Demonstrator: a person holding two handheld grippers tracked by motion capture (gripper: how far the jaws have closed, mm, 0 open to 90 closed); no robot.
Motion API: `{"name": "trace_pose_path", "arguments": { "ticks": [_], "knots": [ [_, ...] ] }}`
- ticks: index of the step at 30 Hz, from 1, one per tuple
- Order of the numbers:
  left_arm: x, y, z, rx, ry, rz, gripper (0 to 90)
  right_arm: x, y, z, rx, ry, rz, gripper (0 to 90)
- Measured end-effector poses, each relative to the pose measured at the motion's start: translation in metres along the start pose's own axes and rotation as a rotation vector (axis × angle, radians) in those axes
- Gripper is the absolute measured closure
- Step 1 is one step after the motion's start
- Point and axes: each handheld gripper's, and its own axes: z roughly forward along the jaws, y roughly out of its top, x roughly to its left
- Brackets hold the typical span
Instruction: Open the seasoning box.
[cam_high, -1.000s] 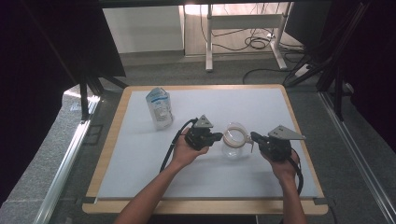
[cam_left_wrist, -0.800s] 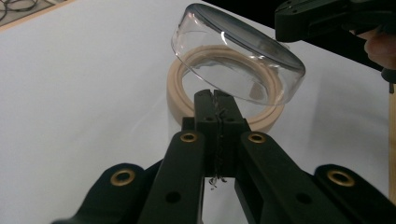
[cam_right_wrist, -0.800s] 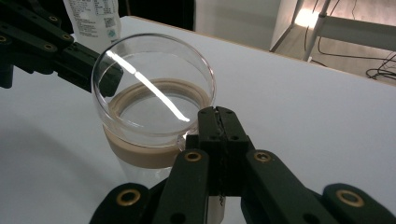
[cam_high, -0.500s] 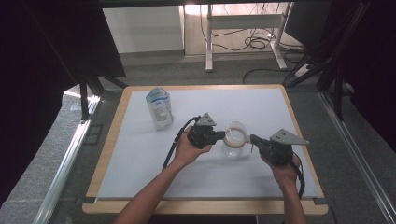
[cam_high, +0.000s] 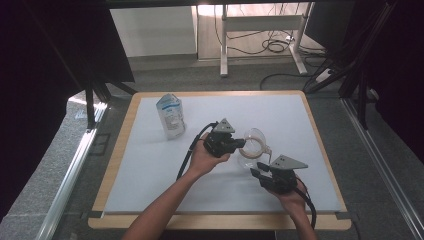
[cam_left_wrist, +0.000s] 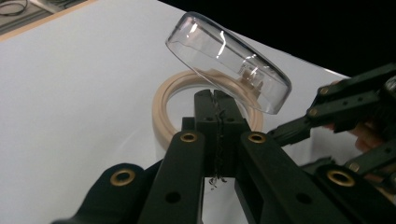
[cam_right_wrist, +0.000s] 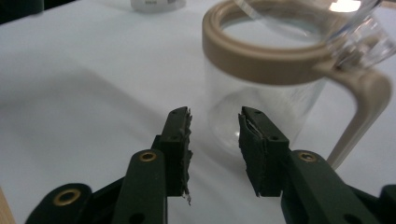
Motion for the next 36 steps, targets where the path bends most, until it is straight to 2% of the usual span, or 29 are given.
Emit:
{"name": "trace_pose_path", "arguments": {
  "ticks": [4,9,11,18,22,30,36],
  "knots": [
    [-0.003,0.004,0.001,-0.005,-0.008,0.007,90.0,0.002,-0.010,0.005,0.032,-0.005,0.003,59.2],
    [-0.006,0.009,0.003,-0.014,-0.020,0.020,90.0,0.002,-0.014,0.010,0.048,-0.002,0.008,56.2],
    [-0.008,0.011,0.007,-0.016,-0.026,0.004,90.0,0.004,-0.015,0.012,0.063,-0.002,-0.002,55.7],
    [-0.017,0.022,0.018,0.004,-0.048,0.031,90.0,0.011,-0.016,0.017,0.084,0.018,-0.027,54.5],
    [-0.021,0.027,0.023,0.006,-0.062,0.034,90.0,0.012,-0.017,0.018,0.084,0.023,-0.030,54.5],
    [-0.040,0.043,0.038,0.024,-0.095,0.085,90.0,0.012,-0.018,0.017,0.089,0.023,-0.033,54.4],
    [-0.040,0.042,0.038,0.022,-0.096,0.087,90.0,0.012,-0.019,0.016,0.088,0.020,-0.036,54.4]
  ]
}}
